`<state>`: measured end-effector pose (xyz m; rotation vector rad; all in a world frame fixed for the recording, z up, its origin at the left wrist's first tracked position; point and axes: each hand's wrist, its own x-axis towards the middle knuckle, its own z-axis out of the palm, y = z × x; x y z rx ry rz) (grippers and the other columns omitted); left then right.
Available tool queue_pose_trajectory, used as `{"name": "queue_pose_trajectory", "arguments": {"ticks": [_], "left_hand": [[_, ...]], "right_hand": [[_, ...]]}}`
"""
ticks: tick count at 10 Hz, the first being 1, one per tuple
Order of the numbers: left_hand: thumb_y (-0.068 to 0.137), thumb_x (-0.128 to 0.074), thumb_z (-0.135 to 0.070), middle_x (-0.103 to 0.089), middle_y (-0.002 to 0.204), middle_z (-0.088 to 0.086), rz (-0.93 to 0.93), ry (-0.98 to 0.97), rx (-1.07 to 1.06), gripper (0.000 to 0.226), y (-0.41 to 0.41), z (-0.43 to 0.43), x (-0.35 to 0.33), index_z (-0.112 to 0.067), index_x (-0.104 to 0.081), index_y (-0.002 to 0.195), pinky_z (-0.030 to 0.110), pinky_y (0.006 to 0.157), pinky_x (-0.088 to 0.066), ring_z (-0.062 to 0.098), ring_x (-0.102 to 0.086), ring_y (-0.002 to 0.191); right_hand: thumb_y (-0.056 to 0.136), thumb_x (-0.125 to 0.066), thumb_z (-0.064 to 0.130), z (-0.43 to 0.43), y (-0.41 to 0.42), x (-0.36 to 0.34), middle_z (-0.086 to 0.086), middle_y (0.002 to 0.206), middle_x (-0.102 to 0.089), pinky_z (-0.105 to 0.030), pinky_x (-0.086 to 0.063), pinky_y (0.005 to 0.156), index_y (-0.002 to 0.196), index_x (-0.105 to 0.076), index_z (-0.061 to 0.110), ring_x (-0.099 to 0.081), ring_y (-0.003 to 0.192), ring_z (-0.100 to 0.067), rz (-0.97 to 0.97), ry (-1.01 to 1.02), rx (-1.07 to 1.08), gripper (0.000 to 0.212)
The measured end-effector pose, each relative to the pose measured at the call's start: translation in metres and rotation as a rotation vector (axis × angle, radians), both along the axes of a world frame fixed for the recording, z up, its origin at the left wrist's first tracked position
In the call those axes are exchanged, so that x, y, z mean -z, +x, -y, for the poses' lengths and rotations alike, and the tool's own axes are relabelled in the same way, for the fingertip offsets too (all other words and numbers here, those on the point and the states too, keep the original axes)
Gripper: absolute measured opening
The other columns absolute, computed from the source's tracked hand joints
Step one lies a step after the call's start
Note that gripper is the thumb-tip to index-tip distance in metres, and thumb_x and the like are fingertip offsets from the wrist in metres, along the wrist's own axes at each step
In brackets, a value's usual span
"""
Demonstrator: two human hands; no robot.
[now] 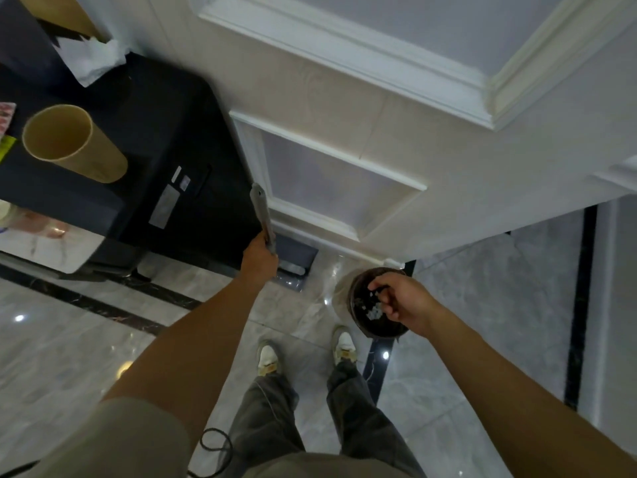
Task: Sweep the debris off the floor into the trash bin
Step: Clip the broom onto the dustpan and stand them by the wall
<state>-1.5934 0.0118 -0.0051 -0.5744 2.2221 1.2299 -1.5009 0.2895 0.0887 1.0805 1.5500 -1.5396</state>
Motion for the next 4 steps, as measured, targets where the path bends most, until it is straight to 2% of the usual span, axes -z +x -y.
{"name": "queue_pose_trajectory", "arguments": {"ticks": [3, 4], "left_hand": [[0.101, -0.058, -0.001, -0.058, 0.146, 0.015, -0.056, -0.064, 0.054, 0.060, 0.016, 0.008, -0.008, -0.018, -0.042, 0.157, 0.034, 0.102, -0.042, 0.036, -0.055, 0.134], [0.100, -0.061, -0.002, -0.054, 0.151, 0.012, -0.087, -0.021, 0.084, 0.062, 0.024, 0.014, -0.026, -0.016, -0.043, 0.157, 0.029, 0.100, -0.040, 0.034, -0.053, 0.137]], "right_hand": [[0.098, -0.053, 0.020, 0.011, 0.027, -0.007, -0.004, 0.056, -0.047, -0.024, -0.029, 0.042, 0.100, -0.068, 0.005, -0.041, 0.047, -0.016, -0.011, -0.024, 0.085, 0.021], [0.099, -0.054, 0.023, 0.022, 0.047, -0.008, -0.004, 0.057, -0.048, -0.024, -0.031, 0.042, 0.105, -0.069, 0.005, -0.042, 0.047, -0.016, -0.016, -0.053, 0.123, 0.024]]}}
